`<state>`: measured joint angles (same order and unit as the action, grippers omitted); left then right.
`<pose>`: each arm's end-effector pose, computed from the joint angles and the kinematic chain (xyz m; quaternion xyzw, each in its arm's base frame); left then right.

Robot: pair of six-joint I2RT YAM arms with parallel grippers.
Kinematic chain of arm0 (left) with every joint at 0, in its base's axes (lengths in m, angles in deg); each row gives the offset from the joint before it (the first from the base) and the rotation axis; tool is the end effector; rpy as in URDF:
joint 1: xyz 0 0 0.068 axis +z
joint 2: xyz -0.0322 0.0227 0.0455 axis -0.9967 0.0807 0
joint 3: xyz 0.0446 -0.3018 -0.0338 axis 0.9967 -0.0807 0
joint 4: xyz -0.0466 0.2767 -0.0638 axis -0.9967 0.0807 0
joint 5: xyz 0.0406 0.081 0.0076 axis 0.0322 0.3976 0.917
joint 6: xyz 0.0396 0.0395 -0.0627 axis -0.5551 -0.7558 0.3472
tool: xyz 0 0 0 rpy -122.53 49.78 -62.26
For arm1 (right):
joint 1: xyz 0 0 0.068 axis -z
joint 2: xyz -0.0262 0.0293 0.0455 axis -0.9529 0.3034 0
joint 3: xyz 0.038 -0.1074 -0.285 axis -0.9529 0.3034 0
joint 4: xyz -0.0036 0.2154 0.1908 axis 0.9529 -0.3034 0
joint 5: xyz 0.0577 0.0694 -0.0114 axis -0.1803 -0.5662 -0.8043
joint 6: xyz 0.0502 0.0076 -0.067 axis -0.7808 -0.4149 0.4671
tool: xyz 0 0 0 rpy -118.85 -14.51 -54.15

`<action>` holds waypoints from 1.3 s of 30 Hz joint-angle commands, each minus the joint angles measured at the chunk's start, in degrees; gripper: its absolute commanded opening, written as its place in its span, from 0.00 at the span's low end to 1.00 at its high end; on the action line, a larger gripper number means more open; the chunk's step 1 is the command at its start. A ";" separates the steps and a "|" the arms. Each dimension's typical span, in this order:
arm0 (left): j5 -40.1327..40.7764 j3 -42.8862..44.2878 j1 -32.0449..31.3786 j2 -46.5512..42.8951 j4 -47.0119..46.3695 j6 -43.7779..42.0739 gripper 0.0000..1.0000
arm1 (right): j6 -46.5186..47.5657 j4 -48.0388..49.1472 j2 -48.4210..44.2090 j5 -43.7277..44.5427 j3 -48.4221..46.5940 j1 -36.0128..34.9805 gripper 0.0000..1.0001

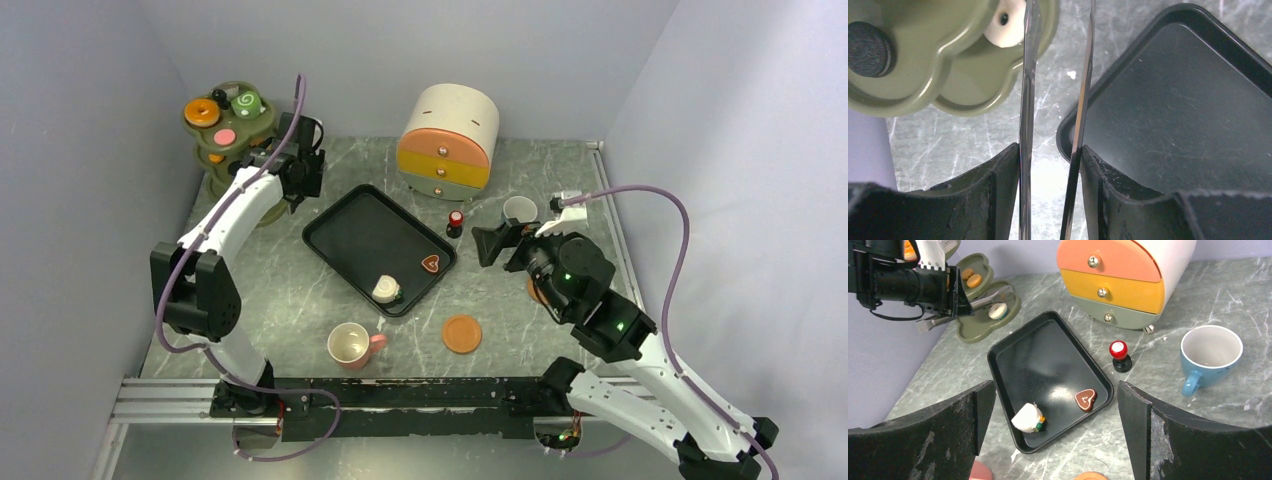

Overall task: Serve the afternoon tea
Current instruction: Place the desert on the desert table, then pick up the desert from the tray.

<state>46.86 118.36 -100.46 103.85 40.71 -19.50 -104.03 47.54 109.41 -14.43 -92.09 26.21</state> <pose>0.4218 -0.0911 0.3065 0.0387 0.9287 0.0837 0.3592 0.1418 0.1046 0.3999 -0.0172 0.7412 0.2396 0.6268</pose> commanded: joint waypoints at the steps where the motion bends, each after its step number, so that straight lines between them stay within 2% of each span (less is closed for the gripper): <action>1: -4.44 -0.65 -1.42 -3.26 2.89 0.70 0.50 | 0.06 1.40 0.31 0.07 -0.56 0.30 0.95; 7: -8.30 -2.79 -4.44 -6.30 5.01 1.15 0.50 | 0.44 1.40 1.17 0.33 -0.87 0.26 0.95; 12: -8.06 -4.26 -8.99 -8.82 8.28 1.68 0.51 | 0.67 1.45 1.59 0.54 -0.92 0.28 0.95; 23: -9.24 -6.60 -24.78 -12.23 14.91 5.91 0.52 | 0.91 1.09 1.49 1.27 -1.00 0.30 0.95; 30: -5.31 -8.41 -34.52 -13.24 19.72 10.16 0.52 | 1.01 0.81 0.89 1.65 -0.97 0.32 0.95; 39: -3.20 -9.11 -38.22 -12.88 21.17 12.24 0.54 | 0.63 0.77 0.87 1.08 -0.83 0.26 0.95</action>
<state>40.94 109.37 -137.86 91.72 59.66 -8.98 -103.72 47.52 110.94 -13.73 -92.11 26.21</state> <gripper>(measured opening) 0.540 0.950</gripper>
